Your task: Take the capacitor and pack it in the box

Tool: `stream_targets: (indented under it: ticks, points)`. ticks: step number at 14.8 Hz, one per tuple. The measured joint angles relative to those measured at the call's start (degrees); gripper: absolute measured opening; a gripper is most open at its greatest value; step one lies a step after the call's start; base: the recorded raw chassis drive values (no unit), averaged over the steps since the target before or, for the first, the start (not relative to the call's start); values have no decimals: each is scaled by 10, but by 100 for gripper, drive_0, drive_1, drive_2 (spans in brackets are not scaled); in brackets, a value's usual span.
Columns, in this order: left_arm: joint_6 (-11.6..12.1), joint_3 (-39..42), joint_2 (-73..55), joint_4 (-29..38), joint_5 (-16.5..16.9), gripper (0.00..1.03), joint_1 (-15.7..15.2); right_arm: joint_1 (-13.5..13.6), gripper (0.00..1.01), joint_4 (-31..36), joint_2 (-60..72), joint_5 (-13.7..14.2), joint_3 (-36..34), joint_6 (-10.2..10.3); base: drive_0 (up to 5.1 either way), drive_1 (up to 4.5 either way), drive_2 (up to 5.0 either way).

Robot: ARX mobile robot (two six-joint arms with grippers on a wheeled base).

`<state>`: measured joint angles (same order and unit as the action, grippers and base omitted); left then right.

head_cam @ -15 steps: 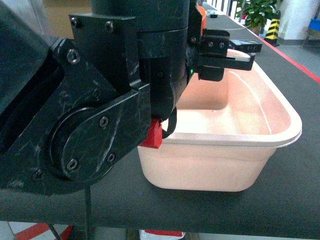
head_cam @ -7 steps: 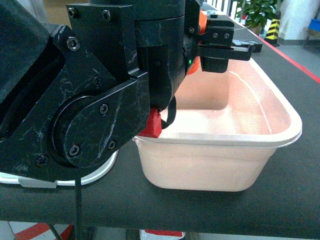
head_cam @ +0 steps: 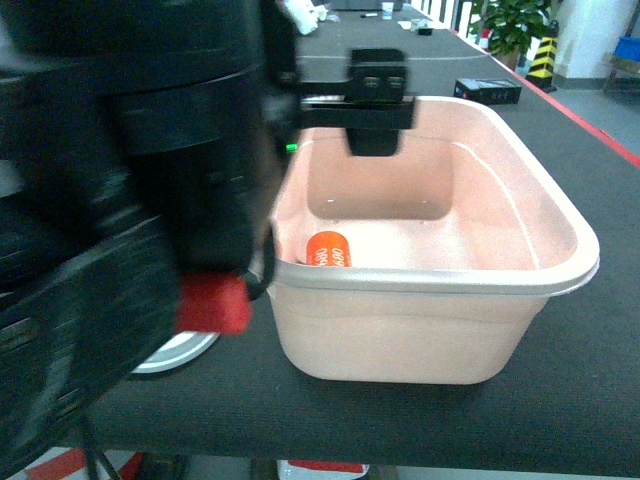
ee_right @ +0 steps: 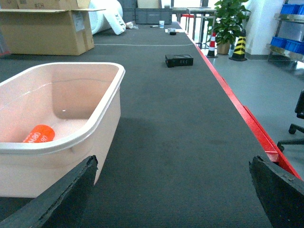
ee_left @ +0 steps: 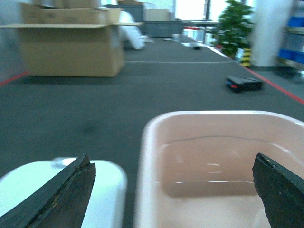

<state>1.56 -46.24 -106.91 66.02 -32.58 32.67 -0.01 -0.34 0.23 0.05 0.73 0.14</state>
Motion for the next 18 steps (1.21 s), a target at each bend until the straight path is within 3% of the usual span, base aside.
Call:
stream_targets:
  ticks: [1,2,5,7,8,10,11,12,13,15,17,18]
  points:
    - [4,54,43,23,-42,98,-26,0,98,0,0,0,0,0,0,0,0]
    - [5,77,66,31,-53,98,-42,0,98,1,0,0,0,0,0,0,0]
    - [8,114,103,45,-65,98,-70,0,98,0,0,0,0,0,0,0,0]
    - [11,175,148,63,-69,98,-114,0,98,0,0,0,0,0,0,0,0]
    - [16,197,146,75,-58,98,-133,0,98,0,0,0,0,0,0,0,0]
    - [21,186,55,76,7,98,-176,0,98,0,0,0,0,0,0,0,0]
    - [33,157,-3,75,29,98,-192,0,98,0,0,0,0,0,0,0,0]
    - [31,82,-108,76,70,98,-228,0,98,0,0,0,0,0,0,0,0]
    - [26,35,-158,76,97,98,-240,0,98,0,0,0,0,0,0,0,0]
    - [18,-27,-207,58,118,98,-250,0,98,0,0,0,0,0,0,0,0]
    - [1,-139,-283,-8,160,98,-257,0,98,0,0,0,0,0,0,0,0]
    - [-1,-142,-289,-11,162,81,-258,0,98,0,0,0,0,0,0,0,0]
